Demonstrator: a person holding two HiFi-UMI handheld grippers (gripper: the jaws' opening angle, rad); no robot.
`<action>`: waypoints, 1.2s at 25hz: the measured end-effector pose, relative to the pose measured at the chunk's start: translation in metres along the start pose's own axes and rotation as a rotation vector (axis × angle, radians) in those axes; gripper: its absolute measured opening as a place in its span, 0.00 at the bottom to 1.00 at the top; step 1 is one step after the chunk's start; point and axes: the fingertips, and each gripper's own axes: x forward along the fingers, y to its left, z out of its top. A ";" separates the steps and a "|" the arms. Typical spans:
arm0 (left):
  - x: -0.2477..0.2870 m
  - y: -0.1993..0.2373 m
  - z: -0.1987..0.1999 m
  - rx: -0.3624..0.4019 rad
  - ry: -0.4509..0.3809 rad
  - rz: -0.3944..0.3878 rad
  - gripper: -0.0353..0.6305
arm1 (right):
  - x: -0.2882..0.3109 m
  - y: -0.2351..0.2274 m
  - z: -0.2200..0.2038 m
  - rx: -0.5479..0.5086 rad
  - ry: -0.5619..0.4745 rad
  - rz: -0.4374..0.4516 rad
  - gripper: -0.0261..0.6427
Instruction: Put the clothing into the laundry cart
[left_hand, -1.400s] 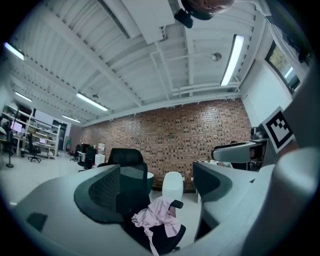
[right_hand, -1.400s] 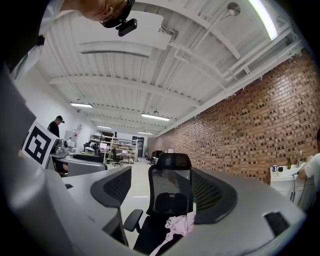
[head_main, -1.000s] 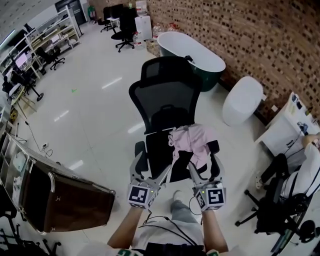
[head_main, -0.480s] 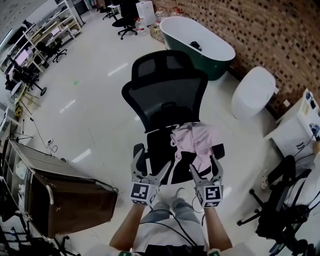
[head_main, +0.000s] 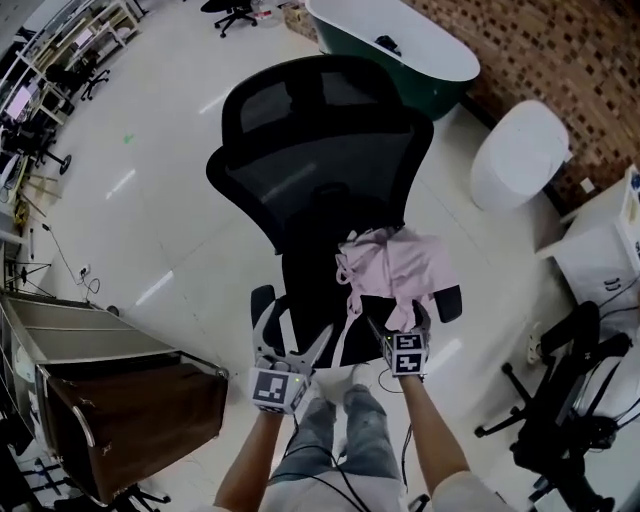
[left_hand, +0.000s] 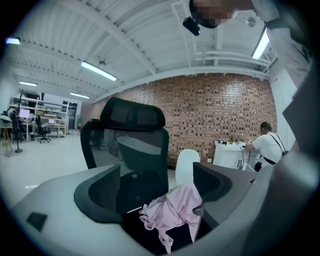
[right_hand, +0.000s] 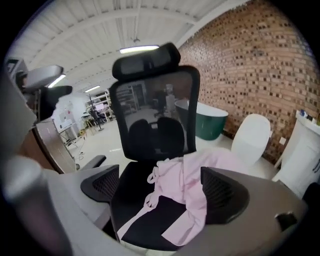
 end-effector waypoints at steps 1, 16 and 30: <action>0.007 0.004 -0.007 -0.014 0.010 0.001 0.70 | 0.027 -0.008 -0.017 0.033 0.044 -0.008 0.88; 0.066 0.077 -0.120 -0.074 0.133 0.037 0.70 | 0.250 -0.159 -0.114 0.207 0.139 -0.383 0.96; 0.040 0.081 -0.072 -0.070 0.085 0.052 0.70 | 0.202 -0.099 -0.057 0.374 -0.017 -0.060 0.18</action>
